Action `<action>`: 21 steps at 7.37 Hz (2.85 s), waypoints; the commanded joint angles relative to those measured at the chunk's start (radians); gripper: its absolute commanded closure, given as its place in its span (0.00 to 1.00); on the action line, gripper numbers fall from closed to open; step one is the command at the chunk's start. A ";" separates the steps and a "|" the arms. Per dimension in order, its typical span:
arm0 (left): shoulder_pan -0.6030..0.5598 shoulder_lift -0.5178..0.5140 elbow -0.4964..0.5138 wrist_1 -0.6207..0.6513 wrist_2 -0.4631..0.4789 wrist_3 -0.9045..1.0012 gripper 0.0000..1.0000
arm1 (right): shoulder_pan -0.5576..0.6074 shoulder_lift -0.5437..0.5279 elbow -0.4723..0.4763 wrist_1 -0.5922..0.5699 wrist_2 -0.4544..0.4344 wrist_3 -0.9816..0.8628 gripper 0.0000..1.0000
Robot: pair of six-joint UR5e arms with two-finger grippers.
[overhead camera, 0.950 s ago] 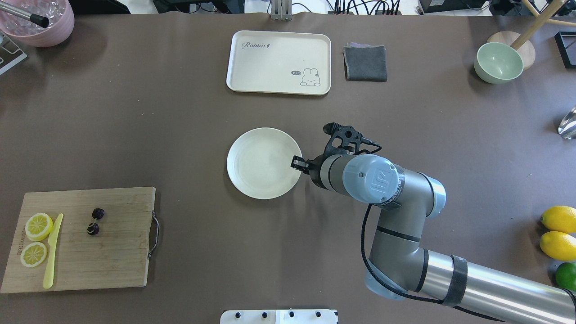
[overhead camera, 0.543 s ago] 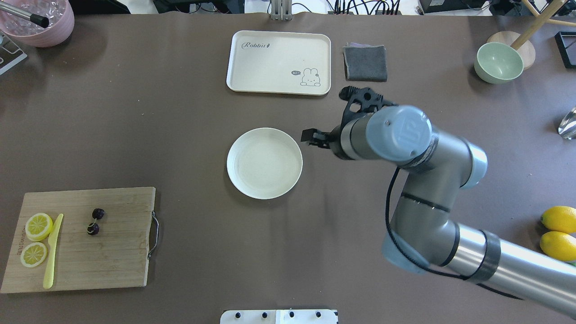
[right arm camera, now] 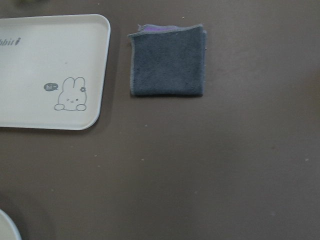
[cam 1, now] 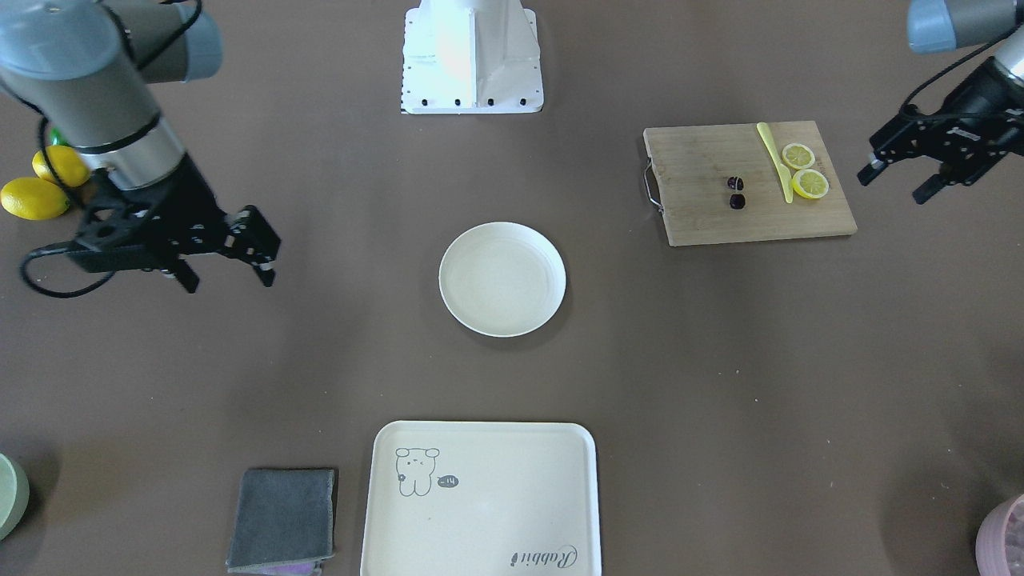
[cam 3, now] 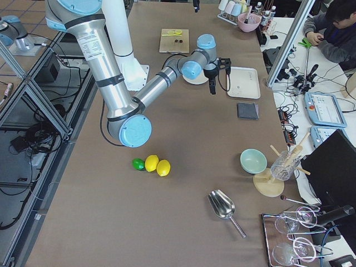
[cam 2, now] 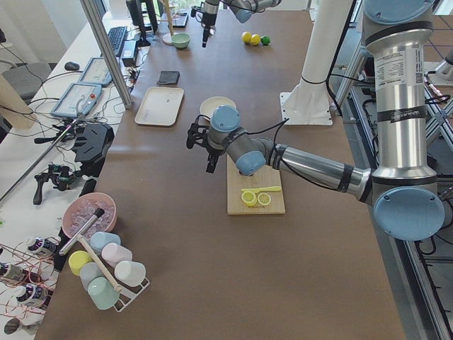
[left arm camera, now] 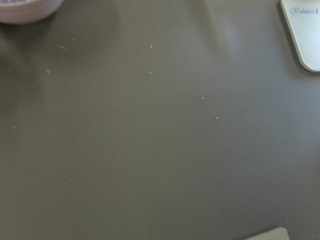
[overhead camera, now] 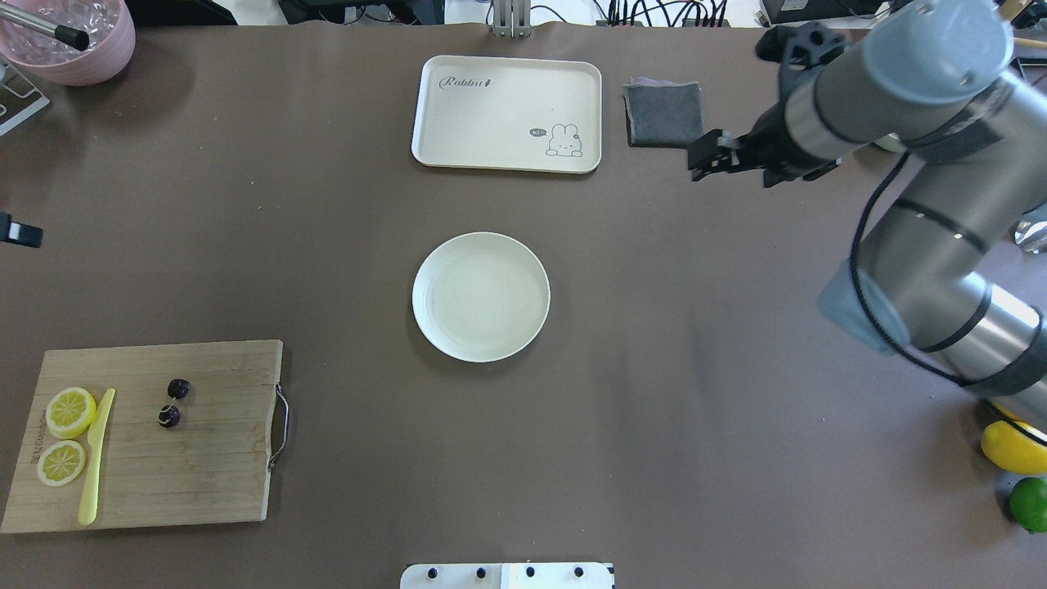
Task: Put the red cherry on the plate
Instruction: 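Release the plate and withdraw the right arm while the left arm reaches toward the cherries, then grasp the two dark red cherries by the stem with the left gripper, then carry the cherries with the left gripper over the white plate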
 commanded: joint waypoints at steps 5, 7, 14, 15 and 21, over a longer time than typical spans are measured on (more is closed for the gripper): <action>0.519 0.031 -0.041 -0.005 0.416 -0.249 0.19 | 0.395 -0.232 -0.011 -0.061 0.263 -0.623 0.00; 0.554 0.077 -0.044 -0.007 0.427 -0.249 0.31 | 0.396 -0.235 -0.012 -0.062 0.258 -0.624 0.00; 0.562 0.101 -0.055 -0.016 0.429 -0.241 1.00 | 0.396 -0.243 -0.012 -0.062 0.249 -0.624 0.00; 0.547 0.103 -0.092 -0.014 0.423 -0.244 1.00 | 0.396 -0.244 -0.012 -0.062 0.249 -0.625 0.00; 0.502 -0.445 0.126 0.009 0.379 -0.476 1.00 | 0.412 -0.307 -0.001 -0.051 0.253 -0.630 0.00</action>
